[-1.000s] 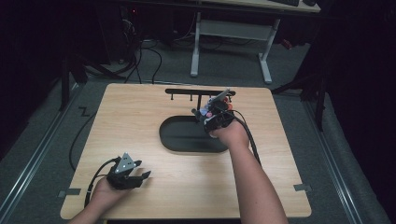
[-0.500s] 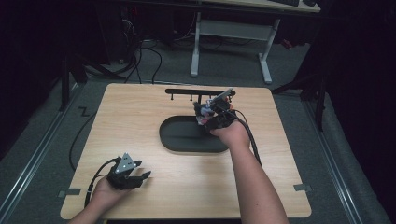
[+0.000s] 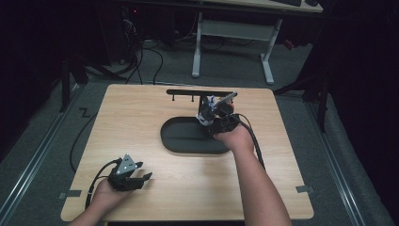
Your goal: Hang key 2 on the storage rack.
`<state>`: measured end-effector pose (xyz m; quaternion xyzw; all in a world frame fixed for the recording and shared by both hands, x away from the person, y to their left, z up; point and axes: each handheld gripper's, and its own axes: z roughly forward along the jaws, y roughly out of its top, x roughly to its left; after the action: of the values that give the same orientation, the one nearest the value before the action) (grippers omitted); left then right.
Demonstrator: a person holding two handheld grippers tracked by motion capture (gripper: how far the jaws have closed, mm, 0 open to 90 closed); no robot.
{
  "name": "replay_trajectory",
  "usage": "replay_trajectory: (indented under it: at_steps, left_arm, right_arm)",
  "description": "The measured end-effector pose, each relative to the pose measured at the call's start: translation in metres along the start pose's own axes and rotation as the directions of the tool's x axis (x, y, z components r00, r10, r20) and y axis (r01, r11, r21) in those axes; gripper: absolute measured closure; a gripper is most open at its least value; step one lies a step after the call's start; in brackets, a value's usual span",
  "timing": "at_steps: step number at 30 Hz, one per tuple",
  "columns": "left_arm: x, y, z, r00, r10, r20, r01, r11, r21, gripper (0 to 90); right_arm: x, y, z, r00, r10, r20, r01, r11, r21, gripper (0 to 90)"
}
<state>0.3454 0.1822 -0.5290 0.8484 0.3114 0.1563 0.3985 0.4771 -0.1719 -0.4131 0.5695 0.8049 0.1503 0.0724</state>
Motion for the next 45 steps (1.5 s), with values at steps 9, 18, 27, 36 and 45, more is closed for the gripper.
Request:
replay_trajectory:
  at_steps: [9,18,27,36,45]
  left_arm:
    - [-0.001,0.000,0.001,1.0000,0.005,0.002,-0.005,0.9999,0.009,42.6]
    - [-0.003,0.000,0.002,0.9999,0.012,0.007,-0.012,0.9997,0.019,42.0]
    - [-0.006,0.001,0.001,0.9997,0.019,0.016,-0.019,0.9997,0.013,41.2]
    - [-0.013,0.004,0.003,0.9982,0.041,0.045,-0.041,0.9992,0.004,40.1]
    - [-0.021,0.007,0.004,0.9940,0.072,0.083,-0.071,0.9974,-0.016,38.3]
  right_arm:
    - [-0.006,-0.019,0.003,0.9997,0.005,-0.025,-0.005,1.000,-0.006,28.8]
    - [-0.010,-0.050,0.004,0.9990,-0.029,-0.035,0.027,0.999,-0.034,29.1]
    - [-0.013,-0.100,0.011,0.9963,-0.084,-0.018,0.081,0.984,-0.158,27.9]
    - [-0.023,-0.170,0.035,0.9956,-0.085,0.040,0.093,0.930,-0.354,21.9]
    - [-0.029,-0.240,0.029,0.9999,-0.011,-0.012,0.004,0.848,-0.531,14.4]
